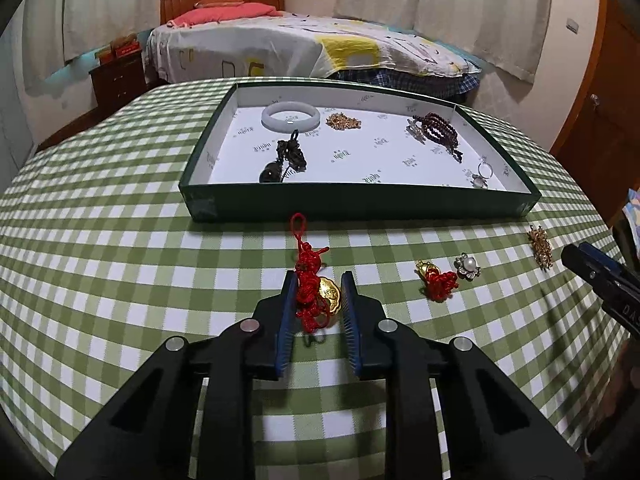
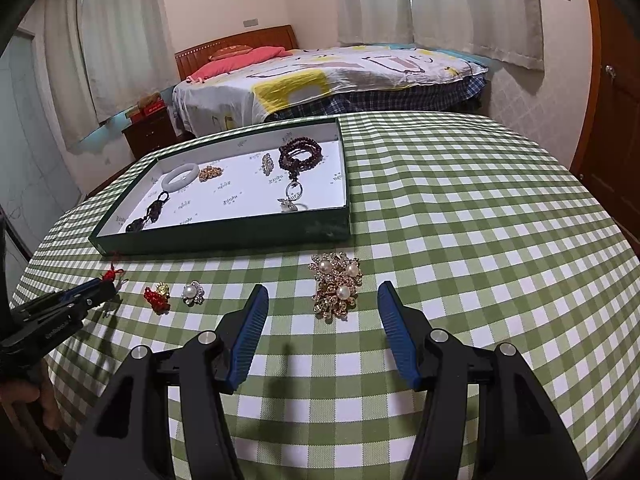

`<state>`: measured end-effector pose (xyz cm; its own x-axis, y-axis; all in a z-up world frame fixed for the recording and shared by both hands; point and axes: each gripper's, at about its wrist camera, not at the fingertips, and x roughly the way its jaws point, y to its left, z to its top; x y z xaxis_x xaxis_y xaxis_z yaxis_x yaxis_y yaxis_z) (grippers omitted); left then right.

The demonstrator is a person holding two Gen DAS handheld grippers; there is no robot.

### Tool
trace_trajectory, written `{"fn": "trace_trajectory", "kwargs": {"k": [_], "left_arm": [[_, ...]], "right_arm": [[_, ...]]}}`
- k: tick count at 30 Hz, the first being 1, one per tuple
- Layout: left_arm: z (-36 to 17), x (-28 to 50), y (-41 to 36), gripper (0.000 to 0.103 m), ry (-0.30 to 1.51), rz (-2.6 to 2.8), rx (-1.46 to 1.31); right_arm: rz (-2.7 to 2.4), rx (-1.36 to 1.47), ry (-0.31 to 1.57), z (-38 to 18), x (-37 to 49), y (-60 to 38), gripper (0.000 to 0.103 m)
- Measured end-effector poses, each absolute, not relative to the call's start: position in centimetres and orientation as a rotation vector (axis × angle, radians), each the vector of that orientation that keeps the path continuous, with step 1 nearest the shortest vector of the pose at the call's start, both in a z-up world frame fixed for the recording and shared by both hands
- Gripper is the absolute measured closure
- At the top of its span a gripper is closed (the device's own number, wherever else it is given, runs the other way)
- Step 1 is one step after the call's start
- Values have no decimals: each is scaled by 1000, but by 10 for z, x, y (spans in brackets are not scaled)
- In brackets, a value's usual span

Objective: Organize jewelry
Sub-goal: 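Grasp the red tassel charm with the left tool while the right tool approaches the pearl cluster brooch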

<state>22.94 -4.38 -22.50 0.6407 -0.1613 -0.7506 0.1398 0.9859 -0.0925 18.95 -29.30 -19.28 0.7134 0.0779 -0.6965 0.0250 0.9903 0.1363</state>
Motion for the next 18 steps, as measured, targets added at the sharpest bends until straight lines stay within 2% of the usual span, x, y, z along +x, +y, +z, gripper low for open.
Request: {"fn": "trace_trajectory", "kwargs": {"k": [18], "left_arm": [[-214, 228, -14, 81, 824, -119, -47]], "right_arm": [[-3, 124, 853, -207, 228, -291, 47]]}}
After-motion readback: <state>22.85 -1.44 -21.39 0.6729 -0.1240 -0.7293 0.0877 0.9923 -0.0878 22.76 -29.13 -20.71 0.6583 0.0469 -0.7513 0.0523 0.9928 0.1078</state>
